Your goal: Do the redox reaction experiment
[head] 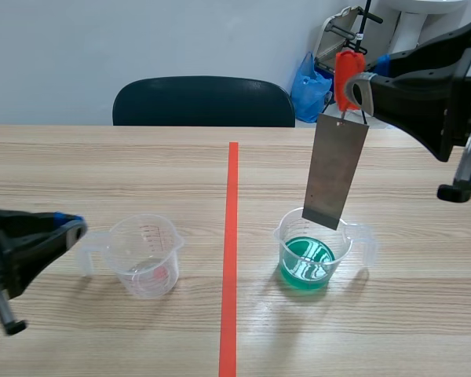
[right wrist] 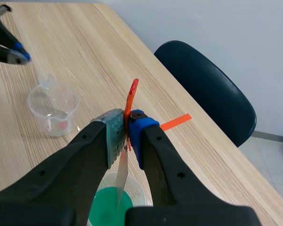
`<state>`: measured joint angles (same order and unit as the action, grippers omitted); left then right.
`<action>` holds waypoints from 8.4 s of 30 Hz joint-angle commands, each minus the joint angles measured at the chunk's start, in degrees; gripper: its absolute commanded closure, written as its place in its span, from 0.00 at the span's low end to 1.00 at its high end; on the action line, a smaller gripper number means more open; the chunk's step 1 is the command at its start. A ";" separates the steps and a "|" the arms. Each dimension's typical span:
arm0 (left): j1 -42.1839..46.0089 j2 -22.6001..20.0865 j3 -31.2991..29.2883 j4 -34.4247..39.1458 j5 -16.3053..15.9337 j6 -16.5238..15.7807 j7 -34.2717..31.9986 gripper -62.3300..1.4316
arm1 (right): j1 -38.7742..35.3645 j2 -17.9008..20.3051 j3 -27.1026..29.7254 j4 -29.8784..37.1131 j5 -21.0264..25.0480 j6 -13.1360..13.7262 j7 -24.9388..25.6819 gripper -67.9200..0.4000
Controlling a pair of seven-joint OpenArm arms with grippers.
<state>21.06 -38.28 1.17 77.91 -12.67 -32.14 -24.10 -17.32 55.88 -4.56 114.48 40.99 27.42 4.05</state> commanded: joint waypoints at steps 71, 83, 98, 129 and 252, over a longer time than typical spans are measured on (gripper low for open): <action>54.38 17.57 -34.60 0.74 15.91 7.43 -45.13 0.00 | 0.96 0.31 0.13 0.15 0.85 -0.37 1.70 0.99; 54.38 17.57 -34.60 0.74 15.96 7.43 -45.13 0.00 | 0.96 0.31 0.13 0.15 0.85 -0.37 1.70 0.99; 54.38 17.57 -34.60 0.81 15.93 7.41 -45.11 0.00 | 0.96 0.31 0.13 0.15 0.85 -0.37 1.70 0.99; 54.38 17.44 -34.60 0.81 15.93 7.37 -45.13 0.00 | 0.96 0.31 0.13 0.15 0.85 -0.37 1.73 0.99; 54.38 17.44 -34.58 0.81 15.91 7.34 -45.94 0.00 | 9.88 -18.29 -7.80 -28.94 -25.59 15.30 21.24 0.99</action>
<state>75.37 -20.99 -32.93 78.15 3.81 -24.47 -69.08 -8.43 36.84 -12.49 85.06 14.96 42.26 24.60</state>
